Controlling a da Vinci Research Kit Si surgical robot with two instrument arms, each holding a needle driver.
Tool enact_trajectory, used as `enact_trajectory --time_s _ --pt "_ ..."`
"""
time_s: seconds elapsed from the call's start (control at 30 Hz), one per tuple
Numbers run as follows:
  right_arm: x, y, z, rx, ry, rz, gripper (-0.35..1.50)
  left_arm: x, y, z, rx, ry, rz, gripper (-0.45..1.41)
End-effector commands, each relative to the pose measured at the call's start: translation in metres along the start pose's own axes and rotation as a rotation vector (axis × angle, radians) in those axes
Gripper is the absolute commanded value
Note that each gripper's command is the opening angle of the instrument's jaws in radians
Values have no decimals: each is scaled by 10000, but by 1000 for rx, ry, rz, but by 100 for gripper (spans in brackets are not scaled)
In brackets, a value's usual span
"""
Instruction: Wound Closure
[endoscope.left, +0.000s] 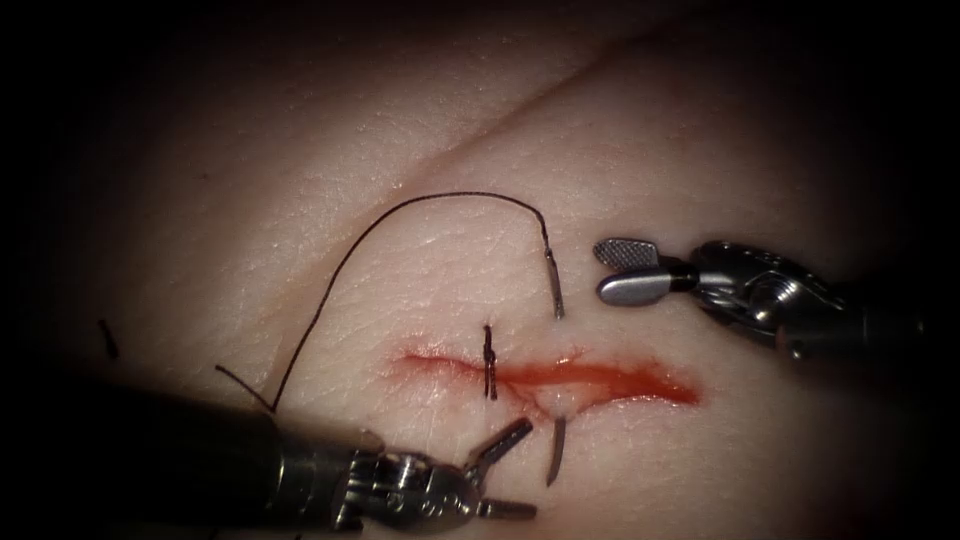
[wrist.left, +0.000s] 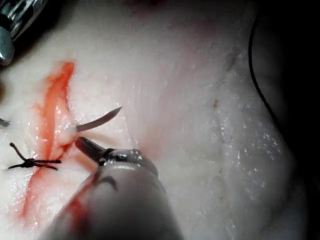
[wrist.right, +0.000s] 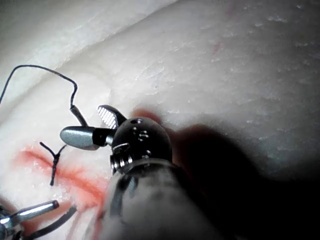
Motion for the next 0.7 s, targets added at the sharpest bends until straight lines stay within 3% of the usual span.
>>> enact_trajectory --time_s 0.03,0.5,0.7 --pt "-10 5 7 -2 -2 -2 118 2 3 7 4 17 3 78" --pt "-28 18 6 -10 -4 -26 108 20 -5 18 -7 112 7 74" --pt "-29 19 6 -12 -7 -27 99 27 -6 22 -18 141 30 49"
